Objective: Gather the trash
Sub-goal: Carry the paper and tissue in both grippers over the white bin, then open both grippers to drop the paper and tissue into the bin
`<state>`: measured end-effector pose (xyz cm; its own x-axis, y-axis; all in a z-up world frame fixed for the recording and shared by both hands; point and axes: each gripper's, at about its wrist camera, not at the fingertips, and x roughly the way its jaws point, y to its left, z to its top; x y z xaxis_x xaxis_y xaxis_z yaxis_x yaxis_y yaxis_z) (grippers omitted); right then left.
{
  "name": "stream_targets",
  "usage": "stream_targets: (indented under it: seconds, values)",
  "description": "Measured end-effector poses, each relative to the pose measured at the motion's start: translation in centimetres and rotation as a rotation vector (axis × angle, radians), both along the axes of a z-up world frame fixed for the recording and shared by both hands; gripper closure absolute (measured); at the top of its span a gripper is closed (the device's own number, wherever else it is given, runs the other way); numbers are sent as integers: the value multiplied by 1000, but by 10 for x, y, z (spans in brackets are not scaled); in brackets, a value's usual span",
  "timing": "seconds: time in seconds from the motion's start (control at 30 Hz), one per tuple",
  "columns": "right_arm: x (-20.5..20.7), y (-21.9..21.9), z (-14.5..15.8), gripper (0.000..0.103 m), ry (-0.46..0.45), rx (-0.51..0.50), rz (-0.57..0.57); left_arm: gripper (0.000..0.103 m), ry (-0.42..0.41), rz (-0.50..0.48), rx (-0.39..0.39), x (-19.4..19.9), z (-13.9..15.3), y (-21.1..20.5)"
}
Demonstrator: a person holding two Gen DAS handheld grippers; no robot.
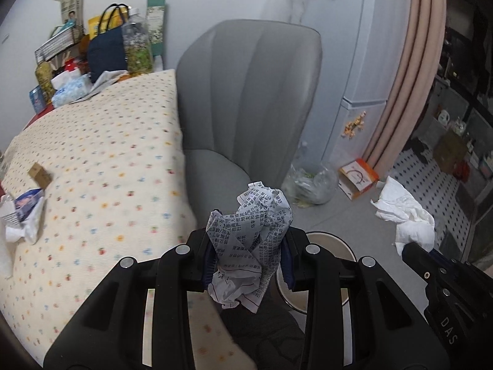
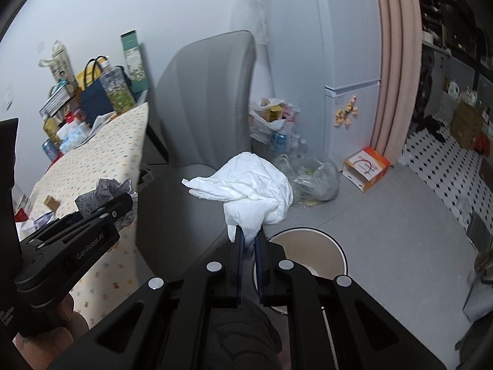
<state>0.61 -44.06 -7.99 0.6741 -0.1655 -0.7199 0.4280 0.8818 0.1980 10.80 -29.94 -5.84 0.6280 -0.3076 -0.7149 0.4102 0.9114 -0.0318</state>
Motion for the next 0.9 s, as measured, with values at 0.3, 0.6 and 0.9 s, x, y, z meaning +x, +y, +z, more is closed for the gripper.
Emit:
stream_targets:
  seconds: [0.3,0.6,0.9]
  values:
    - [3,-38,-33,95,42,59,-61,69,48,-52,51,7,-24,-40]
    - [15,-59,-66,95,90,102,-90,69,104,-64,84,20,-48,-60]
    - [31,-78,-103,90,135,147,-105,69,134,-61,117,29,-64,-68]
